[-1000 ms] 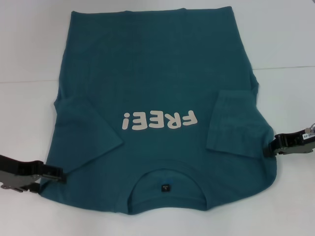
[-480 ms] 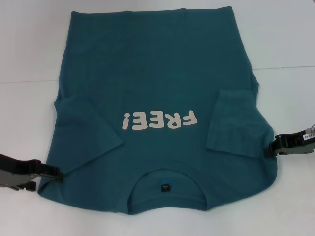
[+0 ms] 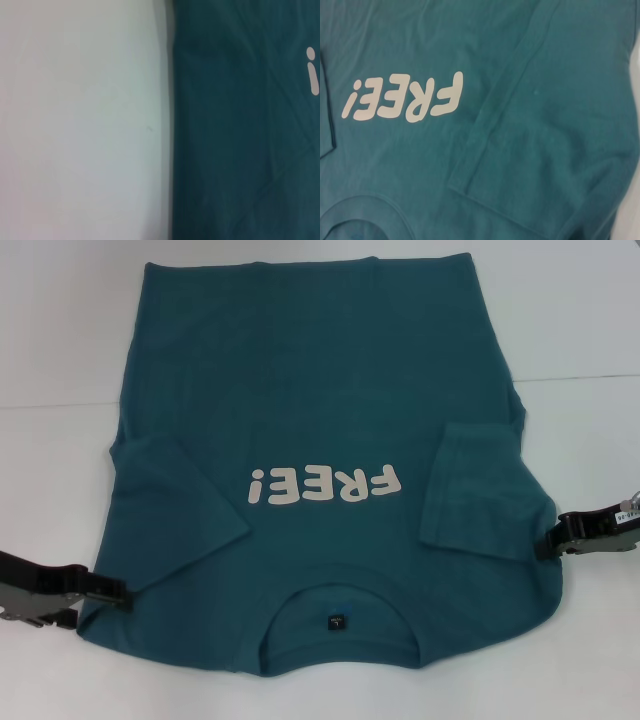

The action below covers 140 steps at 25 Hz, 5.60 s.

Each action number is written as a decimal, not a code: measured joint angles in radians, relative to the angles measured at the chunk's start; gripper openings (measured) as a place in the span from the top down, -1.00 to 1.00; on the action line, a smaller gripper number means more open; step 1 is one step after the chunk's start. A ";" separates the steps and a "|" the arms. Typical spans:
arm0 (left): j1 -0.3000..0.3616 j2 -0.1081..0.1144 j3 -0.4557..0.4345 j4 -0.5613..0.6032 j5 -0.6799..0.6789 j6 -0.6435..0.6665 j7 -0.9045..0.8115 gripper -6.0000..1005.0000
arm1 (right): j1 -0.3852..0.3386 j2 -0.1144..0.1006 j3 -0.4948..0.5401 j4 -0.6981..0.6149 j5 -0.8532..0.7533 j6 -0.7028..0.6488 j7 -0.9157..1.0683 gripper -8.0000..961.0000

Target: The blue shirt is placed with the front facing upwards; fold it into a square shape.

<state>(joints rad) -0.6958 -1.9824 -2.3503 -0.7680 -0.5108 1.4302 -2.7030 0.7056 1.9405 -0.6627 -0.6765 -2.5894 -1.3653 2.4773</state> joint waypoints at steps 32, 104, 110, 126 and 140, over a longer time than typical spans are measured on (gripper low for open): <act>-0.018 -0.010 0.000 -0.010 0.046 0.011 -0.004 -0.73 | 0.000 0.000 -0.002 0.000 0.014 -0.002 -0.008 0.90; -0.127 -0.081 0.000 0.005 0.067 -0.032 0.017 -0.73 | 0.003 0.000 0.000 0.000 0.025 0.003 -0.046 0.91; -0.146 -0.083 0.003 0.046 0.069 -0.070 0.024 -0.73 | 0.004 0.000 0.000 0.000 0.025 0.005 -0.047 0.91; -0.194 -0.114 0.016 0.063 0.067 -0.131 0.057 -0.73 | 0.007 0.000 -0.004 0.000 0.042 0.008 -0.050 0.91; -0.207 -0.136 0.016 0.052 0.018 -0.169 0.069 -0.73 | 0.009 0.009 0.000 0.001 0.042 0.009 -0.062 0.91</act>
<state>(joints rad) -0.9028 -2.1188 -2.3347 -0.7164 -0.4924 1.2609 -2.6342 0.7142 1.9499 -0.6626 -0.6753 -2.5473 -1.3567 2.4149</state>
